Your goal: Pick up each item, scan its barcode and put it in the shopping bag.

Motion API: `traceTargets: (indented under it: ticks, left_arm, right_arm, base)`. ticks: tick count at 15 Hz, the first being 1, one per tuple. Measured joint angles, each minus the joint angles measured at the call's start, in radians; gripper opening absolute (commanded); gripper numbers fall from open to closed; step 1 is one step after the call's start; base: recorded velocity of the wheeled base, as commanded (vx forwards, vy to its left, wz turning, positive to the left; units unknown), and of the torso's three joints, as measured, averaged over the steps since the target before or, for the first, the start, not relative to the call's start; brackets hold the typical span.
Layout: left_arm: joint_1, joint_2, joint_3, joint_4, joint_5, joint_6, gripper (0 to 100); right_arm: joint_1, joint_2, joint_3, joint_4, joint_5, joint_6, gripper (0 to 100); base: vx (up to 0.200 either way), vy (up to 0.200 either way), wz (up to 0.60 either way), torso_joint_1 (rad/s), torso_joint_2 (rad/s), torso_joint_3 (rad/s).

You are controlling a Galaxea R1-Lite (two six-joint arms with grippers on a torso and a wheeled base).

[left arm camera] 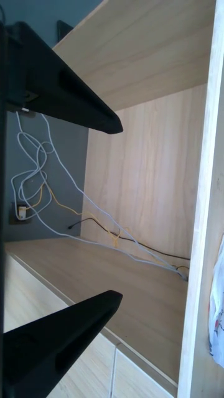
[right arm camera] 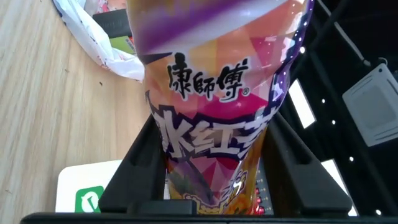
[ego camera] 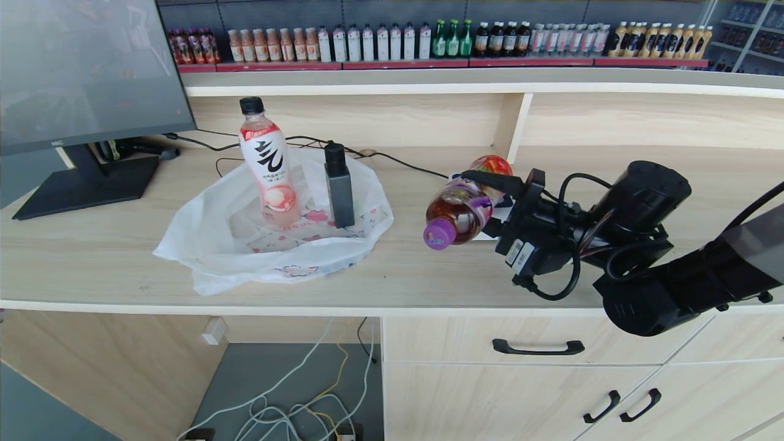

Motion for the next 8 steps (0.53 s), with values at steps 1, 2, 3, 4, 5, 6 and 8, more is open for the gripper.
traceTargets:
  ticks: [1,2,3,4,5,6,8]
  left_arm:
    - [0.0,0.0,0.0,0.0,0.0,0.0,100]
    - [0.0,0.0,0.0,0.0,0.0,0.0,100]
    - [0.0,0.0,0.0,0.0,0.0,0.0,100]
    - [0.0,0.0,0.0,0.0,0.0,0.001,100]
    - [0.0,0.0,0.0,0.0,0.0,0.001,100]
    - [0.0,0.0,0.0,0.0,0.0,0.001,100]
    - [0.0,0.0,0.0,0.0,0.0,0.001,100]
  right_arm:
    - [0.0,0.001,0.0,0.0,0.0,0.0,0]
    - [-0.001,0.002,0.0,0.0,0.0,-0.001,0]
    - [-0.004,0.002,0.0,0.0,-0.001,0.0,0]
    - [-0.005,0.003,0.0,0.0,-0.001,-0.002,0]
    - [-0.004,0.004,0.0,-0.001,-0.001,-0.005,0]
    - [-0.004,0.005,0.001,-0.001,-0.001,-0.009,0]
    - [-0.005,0.007,0.002,-0.001,-0.002,-0.011,0]
  base:
    - [0.0,0.0,0.0,0.0,0.0,0.0]
    - [0.0,0.0,0.0,0.0,0.0,0.0]
    - [0.0,0.0,0.0,0.0,0.0,0.0]
    - [0.0,0.0,0.0,0.0,0.0,0.0]
    - [0.0,0.0,0.0,0.0,0.0,0.0]
    - [0.0,0.0,0.0,0.0,0.0,0.0]
    - [0.0,0.0,0.0,0.0,0.0,0.0]
